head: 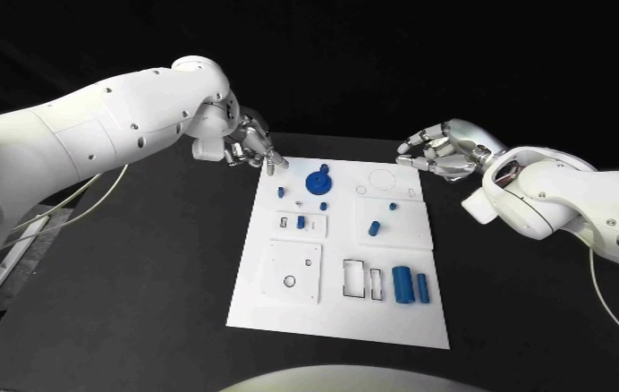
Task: Assemble the parts on the task board
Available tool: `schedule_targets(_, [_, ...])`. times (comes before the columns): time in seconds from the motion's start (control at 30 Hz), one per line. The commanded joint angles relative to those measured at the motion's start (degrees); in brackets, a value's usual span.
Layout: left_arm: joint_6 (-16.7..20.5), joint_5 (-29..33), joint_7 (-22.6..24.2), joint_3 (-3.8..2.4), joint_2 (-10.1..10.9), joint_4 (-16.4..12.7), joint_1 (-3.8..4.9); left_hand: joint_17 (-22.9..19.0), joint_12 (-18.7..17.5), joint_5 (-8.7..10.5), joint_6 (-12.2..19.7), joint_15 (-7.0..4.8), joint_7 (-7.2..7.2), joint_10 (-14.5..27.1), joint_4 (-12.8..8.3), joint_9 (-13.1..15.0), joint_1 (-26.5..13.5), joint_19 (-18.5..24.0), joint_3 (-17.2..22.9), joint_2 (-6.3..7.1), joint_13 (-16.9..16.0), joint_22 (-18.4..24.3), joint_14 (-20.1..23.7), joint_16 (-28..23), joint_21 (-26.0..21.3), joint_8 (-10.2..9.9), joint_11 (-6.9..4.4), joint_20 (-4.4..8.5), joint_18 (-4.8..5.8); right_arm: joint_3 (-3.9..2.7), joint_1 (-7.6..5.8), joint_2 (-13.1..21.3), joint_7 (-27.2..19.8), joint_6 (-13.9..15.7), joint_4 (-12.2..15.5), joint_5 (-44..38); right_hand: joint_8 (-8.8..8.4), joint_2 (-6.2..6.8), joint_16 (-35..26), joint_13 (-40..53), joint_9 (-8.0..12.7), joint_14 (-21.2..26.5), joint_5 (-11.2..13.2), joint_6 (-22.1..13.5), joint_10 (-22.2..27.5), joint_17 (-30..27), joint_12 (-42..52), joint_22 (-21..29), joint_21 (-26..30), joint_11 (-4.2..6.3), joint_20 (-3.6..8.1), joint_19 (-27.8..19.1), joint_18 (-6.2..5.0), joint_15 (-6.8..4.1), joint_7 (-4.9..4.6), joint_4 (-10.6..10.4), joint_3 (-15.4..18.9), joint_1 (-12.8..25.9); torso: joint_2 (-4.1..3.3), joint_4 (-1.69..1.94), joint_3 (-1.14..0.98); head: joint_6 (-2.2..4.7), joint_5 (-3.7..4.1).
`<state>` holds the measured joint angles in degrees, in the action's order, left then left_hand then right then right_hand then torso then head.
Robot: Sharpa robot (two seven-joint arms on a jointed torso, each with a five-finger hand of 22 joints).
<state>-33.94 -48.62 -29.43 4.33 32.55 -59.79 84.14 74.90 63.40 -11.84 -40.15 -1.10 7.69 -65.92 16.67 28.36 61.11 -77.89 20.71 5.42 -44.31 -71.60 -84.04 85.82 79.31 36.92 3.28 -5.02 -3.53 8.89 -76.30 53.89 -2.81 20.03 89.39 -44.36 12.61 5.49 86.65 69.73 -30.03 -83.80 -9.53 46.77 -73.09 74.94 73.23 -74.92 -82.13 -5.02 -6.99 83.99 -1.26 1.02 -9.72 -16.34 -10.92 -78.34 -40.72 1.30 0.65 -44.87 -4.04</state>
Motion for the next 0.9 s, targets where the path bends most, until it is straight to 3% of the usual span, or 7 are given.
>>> schedule_targets(0.03, [-4.52, 3.14, -0.37, 0.25, -1.09, 1.6, 0.35, 7.21, 0.26, -0.24, -0.8, 0.49, 0.08, -0.12, 0.03, -0.16, -0.11, -0.2, 0.53, -0.68, -0.49, -0.6, -3.55, 0.21, 0.21, -0.2, -0.09, -0.11, -0.65, 0.01, 0.08, -0.17, -0.17, -0.8, -0.05, -0.18, 0.34, 0.01, -0.25, 0.01, 0.07, -4.15, -0.16, 0.3, 0.11, 6.96, -0.15, -9.65, 0.2, 0.15, 0.3, 0.87, -0.92, -0.4, 0.01, -0.14, 0.36, 0.45, -0.03, -0.07, -0.05, 0.13, -0.2])
schedule_targets(0.23, [-5.11, 2.35, -0.61, 1.07, -3.53, 4.63, 0.48, 8.16, 0.74, 0.02, -2.62, 0.22, -0.36, -0.59, 0.0, -0.42, 0.0, -0.96, 0.62, -0.38, -0.75, -1.59, -3.9, 0.76, 0.79, 0.54, -0.44, 0.03, -0.44, 0.02, 0.14, -0.46, -0.39, -0.48, -0.16, -0.07, 0.35, -0.03, -0.25, 0.04, 0.08, -4.15, -0.36, 0.3, 0.07, 6.96, -0.13, -9.63, 0.24, 0.15, 0.31, 0.85, -0.93, -0.4, 0.01, -0.19, 0.41, 0.56, -0.04, -0.13, -0.01, 0.26, -0.44])
schedule_targets(0.4, [-4.51, 1.26, -0.64, 1.45, -5.08, 6.81, -0.1, 8.05, 0.85, 0.28, -3.71, -0.03, -0.76, -0.61, 0.08, 0.07, -0.7, -1.02, -0.14, 0.24, -0.73, -1.67, -3.85, 0.72, 0.82, 1.63, -0.76, 0.21, -0.43, 0.02, 0.19, -0.61, -0.7, 0.07, -0.24, -0.02, 0.35, -0.05, -0.25, 0.03, 0.09, -4.16, -0.43, 0.29, 0.07, 6.98, -0.13, -9.62, 0.25, 0.14, 0.31, 0.85, -0.93, -0.4, 0.01, -0.23, 0.46, 0.67, -0.13, -0.18, 0.07, 0.41, -0.64])
schedule_targets(0.63, [-2.63, -0.83, -0.51, 1.59, -6.25, 8.23, -1.19, 8.42, 1.29, 0.29, -4.15, -0.25, -1.09, -0.96, 0.08, 0.62, -1.21, -1.28, -0.57, 0.16, -1.21, -2.04, -3.96, 0.91, 1.03, 2.53, -1.03, 0.39, -0.35, 0.02, 0.26, -0.8, -1.01, 0.42, -0.22, 0.05, 0.35, -0.05, -0.29, -0.03, 0.1, -4.13, -0.48, 0.28, 0.12, 6.89, -0.18, -9.58, 0.32, 0.14, 0.31, 0.81, -0.95, -0.4, 0.01, -0.22, 0.48, 0.72, -0.13, -0.12, 0.05, 0.28, -0.59])
schedule_targets(0.9, [-1.89, -4.74, -0.44, 1.59, -6.37, 8.52, -1.57, 8.54, 1.53, 0.27, -4.4, -0.47, -1.37, -1.14, 0.04, 1.25, -1.17, -1.31, -0.83, 0.25, -1.39, -2.08, -4.0, 0.98, 1.05, 3.45, -1.28, 0.56, -0.34, 0.02, 0.3, -0.86, -1.07, 0.49, -0.27, 0.09, 0.35, -0.05, -0.29, -0.03, 0.1, -4.13, -0.48, 0.28, 0.12, 6.89, -0.18, -9.58, 0.32, 0.14, 0.31, 0.81, -0.95, -0.4, 0.01, -0.22, 0.48, 0.72, -0.07, -0.05, 0.02, 0.13, -0.53])
